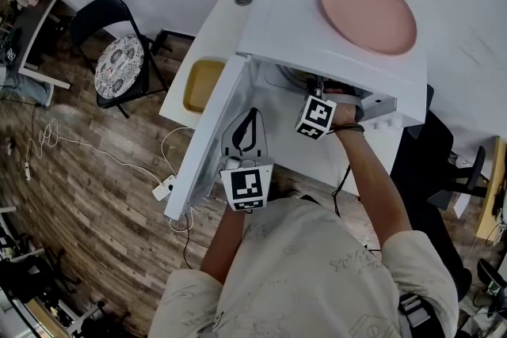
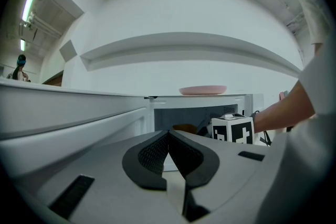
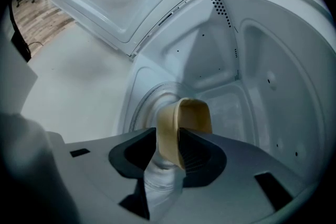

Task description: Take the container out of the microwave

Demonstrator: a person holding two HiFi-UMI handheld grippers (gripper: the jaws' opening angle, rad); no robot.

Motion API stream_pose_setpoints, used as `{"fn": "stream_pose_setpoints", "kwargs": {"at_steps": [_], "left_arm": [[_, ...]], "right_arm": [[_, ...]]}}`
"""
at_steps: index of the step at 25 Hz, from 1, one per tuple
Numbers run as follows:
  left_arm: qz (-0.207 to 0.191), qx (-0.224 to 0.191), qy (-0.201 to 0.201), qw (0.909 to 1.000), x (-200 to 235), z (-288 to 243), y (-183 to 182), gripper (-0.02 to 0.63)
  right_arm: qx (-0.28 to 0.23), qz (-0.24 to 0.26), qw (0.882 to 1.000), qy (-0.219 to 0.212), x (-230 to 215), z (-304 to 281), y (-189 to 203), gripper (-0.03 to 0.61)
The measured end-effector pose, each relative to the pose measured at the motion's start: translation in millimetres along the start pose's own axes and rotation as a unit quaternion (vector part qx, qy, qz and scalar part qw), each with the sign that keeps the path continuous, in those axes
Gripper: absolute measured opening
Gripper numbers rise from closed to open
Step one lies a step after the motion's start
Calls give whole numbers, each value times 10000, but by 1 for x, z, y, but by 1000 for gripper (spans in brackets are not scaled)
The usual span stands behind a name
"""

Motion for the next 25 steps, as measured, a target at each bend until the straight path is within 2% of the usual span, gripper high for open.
{"fn": "stream_pose_setpoints", "kwargs": {"at_steps": [7,14,25], "left_arm": [[-4,3,10,10000,2,1,-1,8],[7,-21,15,10000,2,2,-1,8],[24,-52,53,10000,3,4,-1,8]], "right_arm": [[66,69,9999,34,-3,-1,-1,139],[104,136,9997,180,-4,1,-4,72],[189,85,9998,45,0,5,-7,32]]}}
Point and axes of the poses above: the fingertips, and each gripper's own axes: z backward along the fingers, x to its left, y out of its underside, the point moved 8 cm from there along z, backward along the fingers, and after that the axes turned 6 degrees about -z, right-handed, at the moved point
